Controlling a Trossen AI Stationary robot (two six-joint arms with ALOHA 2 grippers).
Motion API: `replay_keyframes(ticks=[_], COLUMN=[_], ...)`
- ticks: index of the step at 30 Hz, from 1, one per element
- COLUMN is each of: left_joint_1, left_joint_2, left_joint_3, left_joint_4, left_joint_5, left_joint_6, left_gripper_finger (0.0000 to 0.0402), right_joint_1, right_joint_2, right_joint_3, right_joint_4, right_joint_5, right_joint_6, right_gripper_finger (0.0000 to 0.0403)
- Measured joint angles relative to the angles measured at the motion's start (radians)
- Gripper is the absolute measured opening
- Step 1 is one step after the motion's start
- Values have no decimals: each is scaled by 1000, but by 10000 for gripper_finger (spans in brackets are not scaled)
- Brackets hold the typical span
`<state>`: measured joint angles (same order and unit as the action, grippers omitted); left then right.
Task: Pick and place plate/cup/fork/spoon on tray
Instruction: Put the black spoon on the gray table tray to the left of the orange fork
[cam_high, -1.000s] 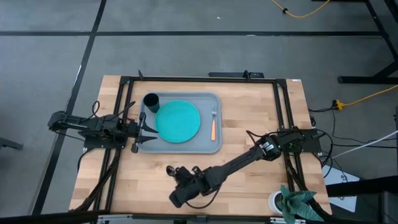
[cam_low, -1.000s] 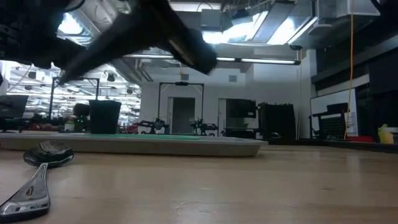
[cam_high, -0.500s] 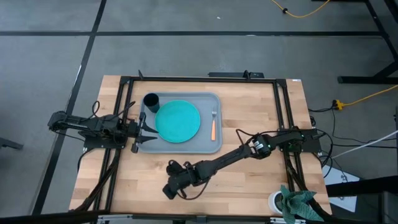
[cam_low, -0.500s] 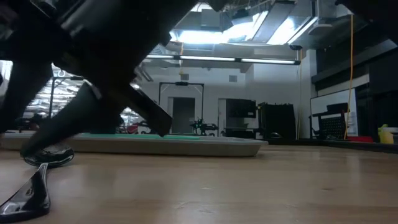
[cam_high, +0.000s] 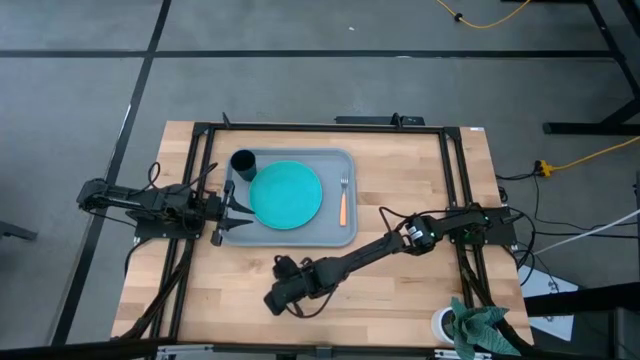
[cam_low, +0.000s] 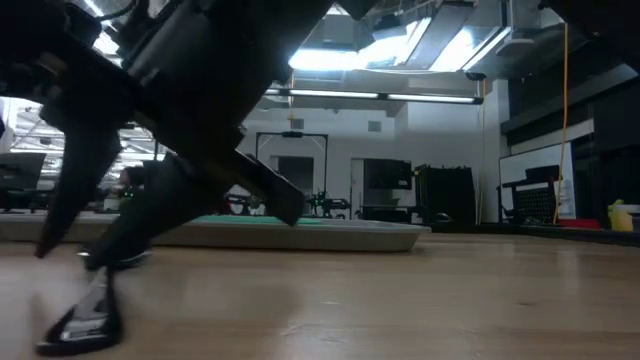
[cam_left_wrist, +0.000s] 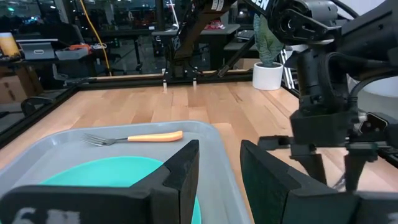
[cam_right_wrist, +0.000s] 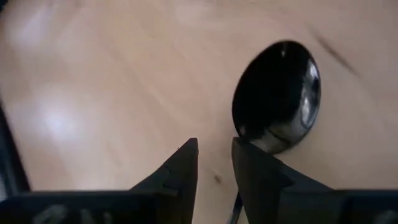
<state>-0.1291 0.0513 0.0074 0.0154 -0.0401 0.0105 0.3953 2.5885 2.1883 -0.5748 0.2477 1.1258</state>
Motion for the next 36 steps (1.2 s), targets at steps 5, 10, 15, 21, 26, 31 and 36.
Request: replay_keyframes(ticks=[5,10,15,21,26,31,36], left_joint_1=[0,0,0,0,0,0,0], left_joint_2=[0,0,0,0,1,1,1], left_joint_3=[0,0,0,0,0,0,0], left_joint_4=[0,0,0,0,0,0,0], left_joint_5=[0,0,1,1,1,0,0], left_joint_6=[0,0,0,0,0,0,0], left_gripper_finger=[110,110,110,110,110,110,110], right_joint_1=[5,17,35,65,79,93,110], right_joint_2=[0,-7,-13,-13,-12,-12,-3], right_joint_3=[2,6,37,86,127,132,129], right_joint_4=[-54,-129,-282,-379,-359,-343,-335], right_joint_5=[42,66,86,86,122,79,28], right_joint_6=[71,116,166,179,174,181,229], right_gripper_finger=[106,106,106,106,106,106,106])
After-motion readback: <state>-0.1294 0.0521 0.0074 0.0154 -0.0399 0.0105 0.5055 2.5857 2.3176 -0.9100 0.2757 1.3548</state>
